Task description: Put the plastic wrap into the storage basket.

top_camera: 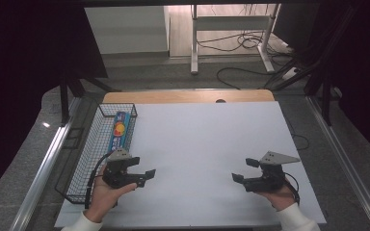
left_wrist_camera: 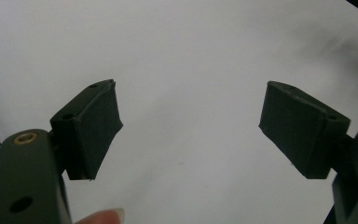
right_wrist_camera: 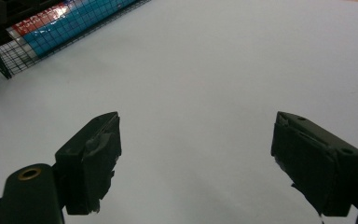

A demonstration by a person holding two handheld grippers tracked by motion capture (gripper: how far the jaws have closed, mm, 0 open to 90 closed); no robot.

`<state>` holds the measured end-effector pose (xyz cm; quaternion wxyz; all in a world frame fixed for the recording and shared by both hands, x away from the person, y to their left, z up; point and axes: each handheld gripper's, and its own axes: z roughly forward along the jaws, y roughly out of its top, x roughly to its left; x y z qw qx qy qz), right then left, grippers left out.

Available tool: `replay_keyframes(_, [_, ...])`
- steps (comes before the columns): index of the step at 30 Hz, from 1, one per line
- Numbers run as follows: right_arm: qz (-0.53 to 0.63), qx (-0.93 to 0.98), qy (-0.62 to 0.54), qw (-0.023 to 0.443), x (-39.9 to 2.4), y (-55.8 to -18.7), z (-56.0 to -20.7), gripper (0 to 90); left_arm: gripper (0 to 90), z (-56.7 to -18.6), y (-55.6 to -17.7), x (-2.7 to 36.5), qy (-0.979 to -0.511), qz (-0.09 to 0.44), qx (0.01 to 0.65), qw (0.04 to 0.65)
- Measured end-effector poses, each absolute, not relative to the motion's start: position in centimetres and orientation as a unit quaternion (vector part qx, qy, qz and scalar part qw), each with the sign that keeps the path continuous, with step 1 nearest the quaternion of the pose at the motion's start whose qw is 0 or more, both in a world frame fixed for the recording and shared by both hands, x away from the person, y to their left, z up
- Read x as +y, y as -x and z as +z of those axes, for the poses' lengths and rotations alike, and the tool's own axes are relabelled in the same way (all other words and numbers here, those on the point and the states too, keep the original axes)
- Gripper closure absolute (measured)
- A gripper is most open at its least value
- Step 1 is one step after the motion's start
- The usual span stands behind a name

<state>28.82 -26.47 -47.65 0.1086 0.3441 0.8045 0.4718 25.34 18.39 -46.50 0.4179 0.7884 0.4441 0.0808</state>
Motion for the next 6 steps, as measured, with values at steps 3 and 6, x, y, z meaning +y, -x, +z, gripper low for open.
replay_keyframes(3, [0.473,0.801,-0.348,0.111,-26.66,-28.84,-47.56,15.8,19.3,-46.74,-25.46,18.2,-0.789,0.077,0.446,0.416])
replay_keyframes(6, [0.482,0.793,-0.355,0.11,-27.02,-29.13,-47.42,15.6,18.4,-47.02,-25.49,18.03,-0.789,0.078,0.45,0.411])
